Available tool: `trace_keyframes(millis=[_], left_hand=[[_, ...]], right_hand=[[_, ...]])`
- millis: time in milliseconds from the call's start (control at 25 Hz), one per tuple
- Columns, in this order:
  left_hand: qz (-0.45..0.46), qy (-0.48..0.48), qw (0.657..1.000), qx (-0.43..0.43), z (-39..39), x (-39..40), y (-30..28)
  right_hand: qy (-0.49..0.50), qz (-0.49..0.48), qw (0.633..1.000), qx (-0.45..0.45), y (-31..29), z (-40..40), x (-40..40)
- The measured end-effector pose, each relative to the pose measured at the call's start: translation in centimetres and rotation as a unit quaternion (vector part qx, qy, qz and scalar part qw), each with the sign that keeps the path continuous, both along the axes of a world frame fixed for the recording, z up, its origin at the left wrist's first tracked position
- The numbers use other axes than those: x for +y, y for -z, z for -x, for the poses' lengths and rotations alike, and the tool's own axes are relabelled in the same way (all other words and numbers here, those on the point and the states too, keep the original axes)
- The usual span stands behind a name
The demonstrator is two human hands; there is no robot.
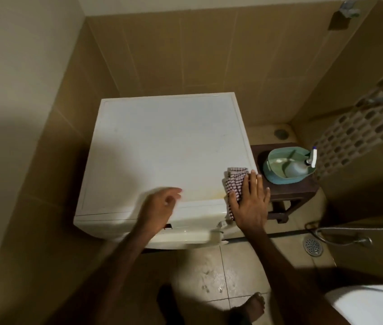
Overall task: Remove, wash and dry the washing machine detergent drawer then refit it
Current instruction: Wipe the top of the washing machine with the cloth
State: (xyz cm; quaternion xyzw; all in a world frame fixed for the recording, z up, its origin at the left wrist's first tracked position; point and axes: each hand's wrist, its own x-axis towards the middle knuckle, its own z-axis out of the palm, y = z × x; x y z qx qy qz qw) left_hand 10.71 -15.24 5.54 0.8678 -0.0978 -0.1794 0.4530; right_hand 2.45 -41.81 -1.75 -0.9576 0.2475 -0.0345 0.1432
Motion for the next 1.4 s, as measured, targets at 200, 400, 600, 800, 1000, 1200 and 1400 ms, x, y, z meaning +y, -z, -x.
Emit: trace_keyframes(millis=[200,400,600,800,1000,1200,1400], left_hand=[[-0.252,0.051,0.929,-0.265,-6.6,11.6,1.8],[-0.303,0.087,0.912,-0.264,-9.2,15.2,3.1],[-0.308,0.078,0.911,-0.264,-9.2,14.9,3.0],[-0.315,0.061,0.905,-0.278,-8.6,14.3,2.6],[-0.311,0.072,0.902,-0.290,-8.9,14.8,3.0],[-0.325,0.073,0.894,-0.299,-8.8,14.4,3.2],[-0.323,0.062,0.897,-0.296,-9.2,14.4,3.0]], right_hand=[[0.060,0.012,0.998,0.004,0.7,-1.5,2.2],[0.015,0.006,0.999,-0.031,0.3,-4.6,11.6],[-0.179,0.008,0.982,-0.058,1.7,-1.7,18.6],[-0.078,0.051,0.995,-0.018,2.3,1.8,6.8],[0.097,0.035,0.995,-0.003,1.0,-0.9,1.5],[-0.026,-0.004,0.999,-0.030,1.2,-4.3,16.6],[-0.244,0.041,0.969,-0.019,1.8,-1.2,19.6]])
